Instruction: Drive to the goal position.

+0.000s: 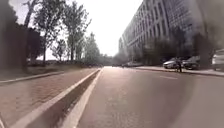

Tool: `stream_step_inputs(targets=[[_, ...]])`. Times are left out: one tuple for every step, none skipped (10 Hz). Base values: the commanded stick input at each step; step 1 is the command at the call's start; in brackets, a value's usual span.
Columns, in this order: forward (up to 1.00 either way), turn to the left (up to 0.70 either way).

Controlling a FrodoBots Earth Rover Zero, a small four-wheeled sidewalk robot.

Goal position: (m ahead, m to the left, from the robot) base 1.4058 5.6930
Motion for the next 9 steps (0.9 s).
stream_step_inputs(targets=[[0.7, 0.0], [0.7, 0.0], [0.7, 0.0], [0.7, 0.0], [0.7, 0.0], [0.7, 0.0], [0.7, 0.0], [0.7, 0.0], [0.7, 0.0]])
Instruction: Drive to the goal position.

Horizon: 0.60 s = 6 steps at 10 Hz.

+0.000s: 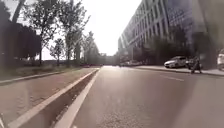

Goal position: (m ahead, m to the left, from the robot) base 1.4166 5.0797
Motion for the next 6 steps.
stream_step_inputs(targets=[[0.7, 0.0], [0.7, 0.0], [0.7, 0.0], [0.7, 0.0], [0.7, 0.0], [0.7, 0.0]])
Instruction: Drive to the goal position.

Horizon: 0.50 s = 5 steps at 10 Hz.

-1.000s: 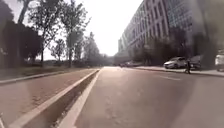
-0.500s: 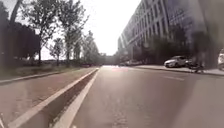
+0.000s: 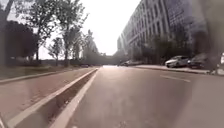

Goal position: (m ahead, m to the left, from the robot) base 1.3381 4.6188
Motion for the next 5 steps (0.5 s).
stream_step_inputs(targets=[[0.7, 0.0], [0.7, 0.0], [0.7, 0.0], [0.7, 0.0], [0.7, 0.0]])
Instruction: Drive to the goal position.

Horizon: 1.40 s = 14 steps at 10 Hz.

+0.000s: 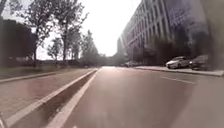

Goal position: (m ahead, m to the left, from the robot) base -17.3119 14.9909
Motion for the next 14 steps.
stream_step_inputs(targets=[[0.7, 0.0], [0.7, 0.0], [0.7, 0.0], [0.7, 0.0], [0.7, 0.0], [0.7, 0.0], [0.68, 0.0], [0.45, 0.0], [0.45, 0.0], [0.45, 0.0], [0.45, 0.0], [0.45, 0.0], [0.45, 0.0], [0.45, 0.0]])
